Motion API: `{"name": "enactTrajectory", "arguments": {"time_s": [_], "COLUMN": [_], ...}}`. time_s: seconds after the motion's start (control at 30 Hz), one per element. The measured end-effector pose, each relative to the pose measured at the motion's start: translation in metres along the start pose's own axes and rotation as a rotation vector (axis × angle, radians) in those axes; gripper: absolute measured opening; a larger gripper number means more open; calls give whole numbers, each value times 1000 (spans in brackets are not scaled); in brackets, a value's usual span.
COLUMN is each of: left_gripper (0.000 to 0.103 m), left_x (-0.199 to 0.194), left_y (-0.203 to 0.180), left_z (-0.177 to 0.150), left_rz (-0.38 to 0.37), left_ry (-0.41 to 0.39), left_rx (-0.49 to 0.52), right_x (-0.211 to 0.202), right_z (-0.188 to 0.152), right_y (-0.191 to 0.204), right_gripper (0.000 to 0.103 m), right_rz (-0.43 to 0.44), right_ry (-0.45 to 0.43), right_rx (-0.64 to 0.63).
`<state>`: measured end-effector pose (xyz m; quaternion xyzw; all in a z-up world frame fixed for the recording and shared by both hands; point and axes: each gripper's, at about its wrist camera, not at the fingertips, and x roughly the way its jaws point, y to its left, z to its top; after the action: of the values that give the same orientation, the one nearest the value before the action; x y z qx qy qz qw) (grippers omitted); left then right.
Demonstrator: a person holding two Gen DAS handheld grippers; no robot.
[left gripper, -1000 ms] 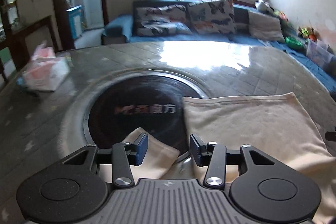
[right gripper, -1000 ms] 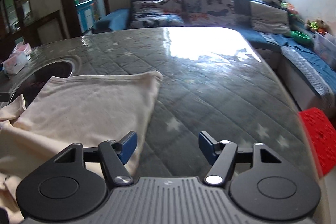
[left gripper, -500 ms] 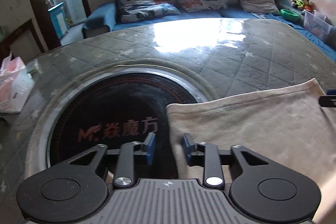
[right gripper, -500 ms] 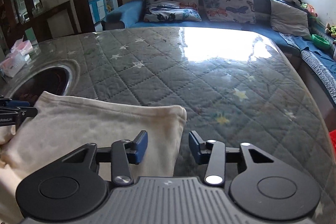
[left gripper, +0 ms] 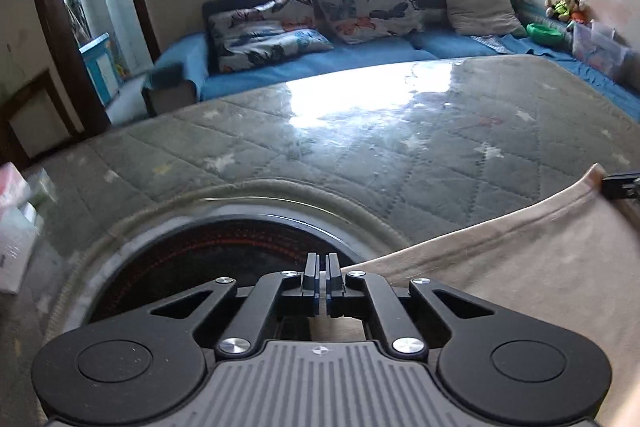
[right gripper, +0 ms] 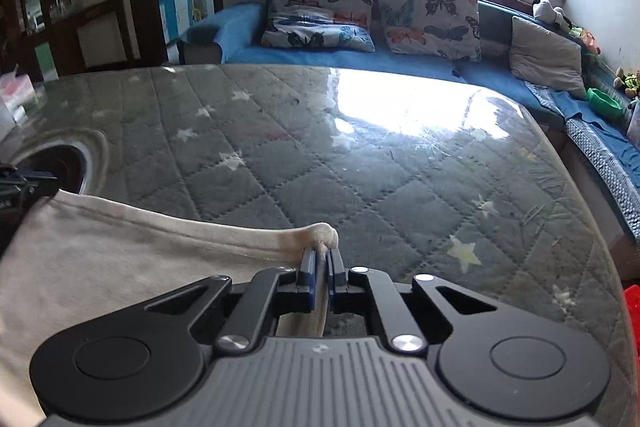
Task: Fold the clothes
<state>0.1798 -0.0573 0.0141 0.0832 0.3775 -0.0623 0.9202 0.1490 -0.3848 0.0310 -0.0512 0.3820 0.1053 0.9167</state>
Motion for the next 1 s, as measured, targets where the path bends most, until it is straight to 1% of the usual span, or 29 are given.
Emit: {"name": "enactTrajectory", "arguments": {"time_s": [0.07, 0.1, 0.13, 0.2, 0.27, 0.3, 0.37, 0.4, 0.47, 0.57, 0.67, 0.8, 0.87, 0.9, 0.97, 1.0], "left_gripper": [14, 31, 44, 43, 41, 37, 24, 13, 6, 4, 5, 9, 10, 10, 10, 12], "left_x": [-7, -10, -11, -10, -6, -5, -3, -2, -1, 3, 14, 14, 4, -1, -11, -15], "left_y": [2, 3, 4, 7, 8, 8, 7, 5, 2, -3, -7, -12, -15, -19, -27, -32], "left_z": [-3, -4, -6, -9, -10, -11, -11, -11, -9, -1, 5, 7, 7, 7, 6, 5], "left_rz": [-6, 3, 12, 26, 24, 16, 3, -1, 5, 63, 78, 91, 82, 72, 26, -4], "left_ry": [-11, -14, -14, -5, 8, 8, 5, 0, -15, -80, -69, -61, -81, -91, -97, -94], "left_rx": [-1, 0, 0, -2, -4, -4, 3, 11, 37, 72, 80, 84, 82, 86, 97, 104], "right_x": [2, 2, 2, 2, 2, 3, 5, 5, 6, 9, 12, -1, -19, -27, -40, -50], "right_z": [3, 3, 3, 3, 3, 3, 3, 4, 5, 7, 10, 12, 10, 8, 2, -4], "right_y": [-1, -2, -3, -3, -2, -2, 1, 1, 2, 1, 0, 1, 6, 10, 18, 26], "right_gripper": [12, 16, 20, 20, 20, 20, 21, 21, 21, 21, 27, 29, 31, 34, 36, 36], "right_rz": [-3, 0, 3, 8, 15, 20, 17, 15, 13, -17, -34, -31, 1, 17, 52, 86], "right_ry": [-4, -5, -6, -9, -14, -14, -13, -14, -15, -24, -26, -42, -50, -50, -44, -37], "right_rx": [-1, 2, 4, 4, 9, 9, -1, -8, -14, -35, -35, -60, -104, -126, -166, -196]}}
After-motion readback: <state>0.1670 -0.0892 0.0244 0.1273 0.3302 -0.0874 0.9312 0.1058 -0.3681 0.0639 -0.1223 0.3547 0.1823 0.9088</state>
